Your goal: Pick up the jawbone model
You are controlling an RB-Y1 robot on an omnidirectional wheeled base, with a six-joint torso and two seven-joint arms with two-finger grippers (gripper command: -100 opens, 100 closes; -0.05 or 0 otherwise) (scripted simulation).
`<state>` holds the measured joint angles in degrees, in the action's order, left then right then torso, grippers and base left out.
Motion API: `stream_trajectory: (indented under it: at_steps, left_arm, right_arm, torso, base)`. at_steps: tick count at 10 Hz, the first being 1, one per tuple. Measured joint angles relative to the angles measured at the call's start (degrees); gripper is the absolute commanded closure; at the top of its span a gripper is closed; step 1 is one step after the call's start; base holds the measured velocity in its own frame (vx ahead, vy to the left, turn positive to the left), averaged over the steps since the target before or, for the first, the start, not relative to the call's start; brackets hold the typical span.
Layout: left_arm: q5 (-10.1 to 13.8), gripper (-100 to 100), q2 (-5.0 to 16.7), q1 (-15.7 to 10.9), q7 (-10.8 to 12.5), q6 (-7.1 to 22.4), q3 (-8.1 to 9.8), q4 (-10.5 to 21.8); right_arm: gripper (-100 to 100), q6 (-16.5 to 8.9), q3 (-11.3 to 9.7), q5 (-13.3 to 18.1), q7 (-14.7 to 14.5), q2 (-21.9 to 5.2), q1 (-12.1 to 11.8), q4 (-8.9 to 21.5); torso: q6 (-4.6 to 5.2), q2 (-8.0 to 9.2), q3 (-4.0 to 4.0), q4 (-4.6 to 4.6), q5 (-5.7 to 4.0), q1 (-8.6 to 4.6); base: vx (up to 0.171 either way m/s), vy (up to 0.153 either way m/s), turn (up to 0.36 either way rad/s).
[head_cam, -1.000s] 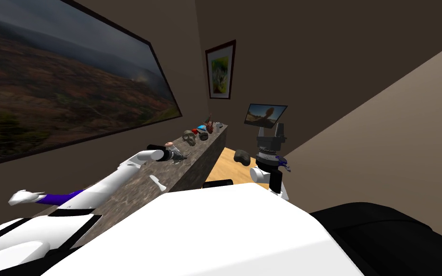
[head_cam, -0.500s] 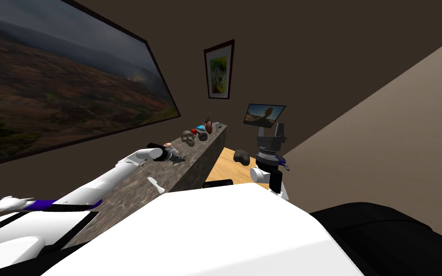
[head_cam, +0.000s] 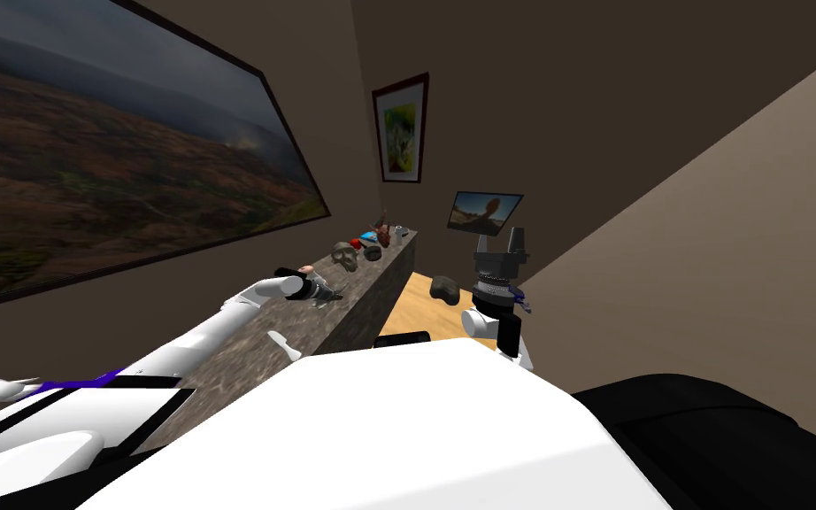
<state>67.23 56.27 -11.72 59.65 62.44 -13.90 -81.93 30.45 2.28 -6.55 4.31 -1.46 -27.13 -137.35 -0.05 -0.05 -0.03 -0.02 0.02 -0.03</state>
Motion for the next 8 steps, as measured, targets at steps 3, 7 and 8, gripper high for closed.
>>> stream_trajectory:
  at_steps: [3, 7, 8]
  left_arm:
    - [-0.02, 100, -0.09, -0.01, -0.15, -0.08, -0.01, 0.09]
    - [-0.02, 100, -0.09, 0.00, -0.16, -0.08, -0.01, 0.10]
    - [0.34, 100, 0.64, 0.04, 0.39, 0.29, -0.04, -1.05]
  right_arm:
    - [0, 0.00, 0.00, 0.00, 0.00, 0.00, 0.00, 0.00]
    - [0, 0.00, 0.00, 0.00, 0.00, 0.00, 0.00, 0.00]
    - [0, 0.00, 0.00, 0.00, 0.00, 0.00, -0.01, 0.00]
  torso:
    - [-0.03, -0.01, -0.01, 0.00, 0.00, 0.02]
    - [-0.03, -0.03, -0.02, -0.01, 0.01, 0.04]
    - [-0.08, 0.00, 0.01, 0.02, -0.02, 0.04]
  base:
    - [0.000, 0.000, 0.000]
    - [0.000, 0.000, 0.022]
    - [-0.001, -0.001, 0.104]
